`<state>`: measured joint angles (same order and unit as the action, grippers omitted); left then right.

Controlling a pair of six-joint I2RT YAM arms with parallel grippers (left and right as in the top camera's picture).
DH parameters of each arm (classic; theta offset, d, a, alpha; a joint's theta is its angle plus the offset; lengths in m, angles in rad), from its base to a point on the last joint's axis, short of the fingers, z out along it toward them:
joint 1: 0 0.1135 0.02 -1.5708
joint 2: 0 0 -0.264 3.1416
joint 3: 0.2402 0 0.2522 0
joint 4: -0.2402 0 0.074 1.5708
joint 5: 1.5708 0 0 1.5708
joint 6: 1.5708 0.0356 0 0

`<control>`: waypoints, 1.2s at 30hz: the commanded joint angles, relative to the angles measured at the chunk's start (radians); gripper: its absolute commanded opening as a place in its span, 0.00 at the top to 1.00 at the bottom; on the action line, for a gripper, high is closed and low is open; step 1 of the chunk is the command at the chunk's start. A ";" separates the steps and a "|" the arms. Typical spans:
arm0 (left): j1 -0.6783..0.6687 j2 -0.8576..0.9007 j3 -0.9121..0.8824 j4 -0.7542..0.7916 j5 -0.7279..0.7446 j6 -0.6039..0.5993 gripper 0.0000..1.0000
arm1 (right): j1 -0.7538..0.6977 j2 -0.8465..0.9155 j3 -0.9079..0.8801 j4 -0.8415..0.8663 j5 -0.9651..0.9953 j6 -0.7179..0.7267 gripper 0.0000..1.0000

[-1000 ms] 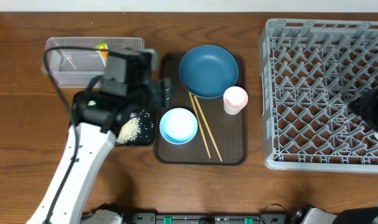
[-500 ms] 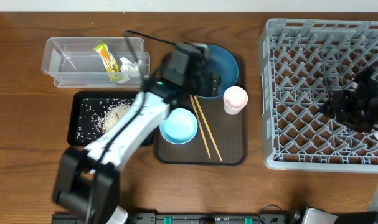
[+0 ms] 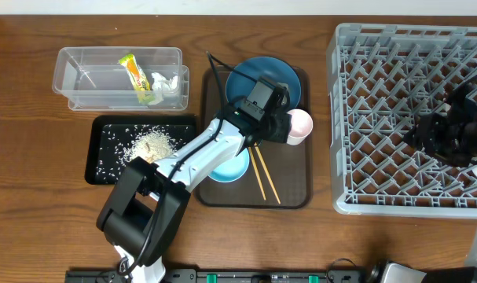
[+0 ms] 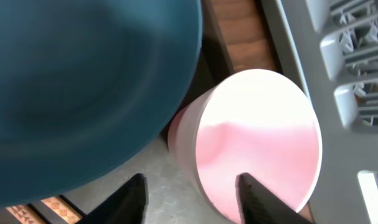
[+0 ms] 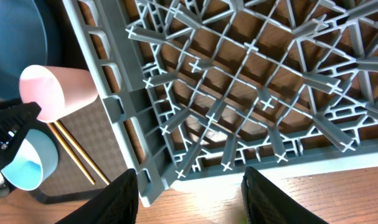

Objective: Sort waste into correct bins and load items into the dishwasher rack

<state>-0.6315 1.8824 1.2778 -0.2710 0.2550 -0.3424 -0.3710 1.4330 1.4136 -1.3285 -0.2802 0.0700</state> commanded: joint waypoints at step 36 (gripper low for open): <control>0.297 -0.236 -0.011 -0.135 0.581 -0.094 0.94 | 0.047 0.016 -0.003 0.102 -0.339 -0.217 0.38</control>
<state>-0.4107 1.6741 1.2671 -0.4088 0.5575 -0.3836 -0.3519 1.4334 1.4136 -1.2442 -0.4553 -0.0322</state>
